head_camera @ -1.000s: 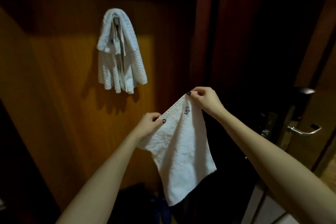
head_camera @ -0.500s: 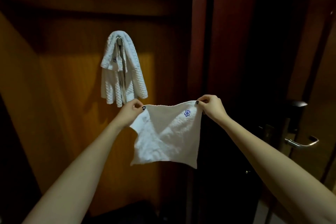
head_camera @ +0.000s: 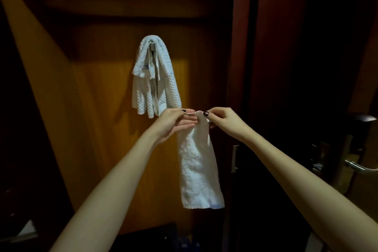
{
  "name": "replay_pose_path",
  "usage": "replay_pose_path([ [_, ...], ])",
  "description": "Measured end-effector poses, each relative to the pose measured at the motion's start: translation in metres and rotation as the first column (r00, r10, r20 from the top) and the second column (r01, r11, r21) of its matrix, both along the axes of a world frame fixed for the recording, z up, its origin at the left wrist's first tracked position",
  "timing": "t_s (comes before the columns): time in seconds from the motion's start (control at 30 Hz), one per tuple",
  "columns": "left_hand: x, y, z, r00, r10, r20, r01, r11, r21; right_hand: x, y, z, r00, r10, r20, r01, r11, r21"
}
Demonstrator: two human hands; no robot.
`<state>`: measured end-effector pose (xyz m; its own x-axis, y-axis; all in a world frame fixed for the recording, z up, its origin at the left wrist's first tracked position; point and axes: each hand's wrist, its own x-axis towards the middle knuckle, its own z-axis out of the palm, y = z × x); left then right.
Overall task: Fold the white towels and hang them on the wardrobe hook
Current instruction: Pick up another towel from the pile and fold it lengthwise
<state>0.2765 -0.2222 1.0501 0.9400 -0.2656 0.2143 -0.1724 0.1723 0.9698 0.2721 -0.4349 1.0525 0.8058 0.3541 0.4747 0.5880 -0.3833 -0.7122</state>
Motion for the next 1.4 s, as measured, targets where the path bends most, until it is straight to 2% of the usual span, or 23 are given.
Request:
replay_pose_path([
  [0.07,-0.006,-0.002,0.002,1.0,0.004,0.02,-0.004,0.999,0.031,-0.004,0.0,-0.001,1.0,-0.006,0.014,0.006,1.0,0.011],
  [0.2,-0.013,-0.01,0.003,0.999,0.026,0.04,-0.032,0.989,0.142,-0.005,0.003,-0.003,0.983,-0.119,0.137,0.114,0.993,0.044],
  [0.27,-0.014,-0.01,0.003,0.989,0.079,0.127,-0.116,0.942,0.316,-0.005,0.001,-0.003,0.983,-0.117,0.144,0.112,0.993,0.042],
  [0.33,-0.011,-0.003,0.002,0.944,0.084,0.319,-0.267,0.76,0.592,-0.004,-0.003,-0.003,0.986,-0.1,0.133,0.098,0.995,0.019],
  [0.4,-0.007,0.005,-0.003,0.898,0.06,0.435,-0.399,0.529,0.749,-0.002,-0.008,-0.002,0.991,-0.087,0.104,0.084,0.996,0.036],
  [0.43,-0.007,0.007,-0.005,0.891,0.056,0.45,-0.422,0.468,0.777,-0.001,-0.011,-0.001,0.991,-0.089,0.101,0.085,0.995,0.046],
  [0.47,-0.006,0.01,-0.007,0.887,0.063,0.458,-0.435,0.452,0.779,0.001,-0.014,0.001,0.989,-0.105,0.108,0.101,0.994,0.041],
  [0.53,-0.007,0.015,-0.009,0.871,0.099,0.48,-0.463,0.49,0.739,0.004,-0.02,0.002,0.977,-0.165,0.135,0.167,0.986,-0.006],
  [0.73,-0.018,0.017,-0.006,0.926,0.192,0.325,-0.34,0.797,0.498,0.004,-0.038,-0.002,0.969,-0.19,0.158,0.203,0.977,-0.07],
  [0.8,-0.02,0.015,-0.006,0.928,0.215,0.304,-0.325,0.865,0.383,0.002,-0.039,-0.004,0.967,-0.189,0.168,0.2,0.978,-0.051],
  [0.87,-0.021,0.014,-0.006,0.899,0.236,0.369,-0.373,0.854,0.364,0.001,-0.04,-0.006,0.965,-0.195,0.175,0.204,0.979,-0.03],
  [0.97,-0.019,0.014,-0.002,0.845,0.203,0.495,-0.443,0.784,0.435,0.001,-0.038,-0.005,0.954,-0.219,0.206,0.228,0.974,-0.02],
  [1.03,-0.019,0.013,0.003,0.872,0.155,0.465,-0.401,0.771,0.495,0.002,-0.035,-0.004,0.943,-0.251,0.218,0.256,0.967,0.002],
  [1.1,-0.02,0.013,0.008,0.902,0.078,0.425,-0.35,0.709,0.612,0.002,-0.033,-0.001,0.933,-0.274,0.233,0.286,0.958,-0.018],
  [1.2,-0.027,0.008,0.014,0.936,-0.008,0.353,-0.257,0.671,0.696,-0.002,-0.026,0.002,0.945,-0.233,0.229,0.25,0.967,-0.048],
  [1.3,-0.031,-0.008,0.01,0.957,-0.006,0.291,-0.217,0.651,0.727,-0.007,-0.02,0.007,0.952,-0.201,0.233,0.217,0.975,-0.045],
  [1.4,-0.028,-0.017,0.004,0.94,0.071,0.335,-0.3,0.64,0.707,-0.01,-0.019,0.007,0.933,-0.194,0.304,0.227,0.971,-0.077],
])
